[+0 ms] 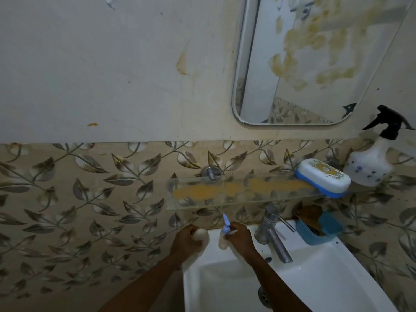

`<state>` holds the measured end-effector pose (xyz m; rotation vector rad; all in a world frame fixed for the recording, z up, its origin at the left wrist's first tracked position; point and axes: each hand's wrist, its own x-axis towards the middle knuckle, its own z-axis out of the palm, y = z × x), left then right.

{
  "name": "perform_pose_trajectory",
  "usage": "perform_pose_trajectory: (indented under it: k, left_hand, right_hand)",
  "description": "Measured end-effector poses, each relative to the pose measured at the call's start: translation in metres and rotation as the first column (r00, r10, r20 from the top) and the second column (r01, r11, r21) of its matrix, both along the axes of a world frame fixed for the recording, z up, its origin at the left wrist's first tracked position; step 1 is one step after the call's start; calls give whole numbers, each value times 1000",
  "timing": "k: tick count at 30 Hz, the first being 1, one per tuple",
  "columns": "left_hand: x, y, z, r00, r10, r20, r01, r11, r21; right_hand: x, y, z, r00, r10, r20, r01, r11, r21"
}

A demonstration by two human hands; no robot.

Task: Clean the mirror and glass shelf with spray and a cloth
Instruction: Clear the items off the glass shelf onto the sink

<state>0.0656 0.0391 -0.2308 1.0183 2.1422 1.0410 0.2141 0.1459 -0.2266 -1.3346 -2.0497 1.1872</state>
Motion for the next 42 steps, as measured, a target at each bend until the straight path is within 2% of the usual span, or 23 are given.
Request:
perform_pose_trajectory:
  k: [12,23,29,35,38,40,42]
  left_hand:
    - [-1,-5,-2,989,-99,-113,105,993,54]
    - [-3,-8,-8,990,-89,-110,95,994,52]
    - [2,-6,-3,970,-137,-202,143,990,18]
    - [2,-7,5,964,-153,-219,161,987,16]
    - [-2,-7,8,963,-155,-222,170,984,50]
    - [-2,-7,12,966,-150,-210,171,982,81]
    - [-1,-5,15,967,-149,-206,176,977,120]
  right_hand:
    - [3,-3,-7,997,-23,67,18,997,76]
    - [6,0,-7,997,-42,59,41,999,11]
    - [12,-3,-8,995,-31,94,31,1000,-2]
    - [20,-13,6,996,-21,92,21,1000,-6]
    - [37,-21,35,994,-105,18,103,991,82]
    - [56,-25,68,987,-148,-56,157,959,234]
    - [80,-26,108,967,-182,-176,241,880,410]
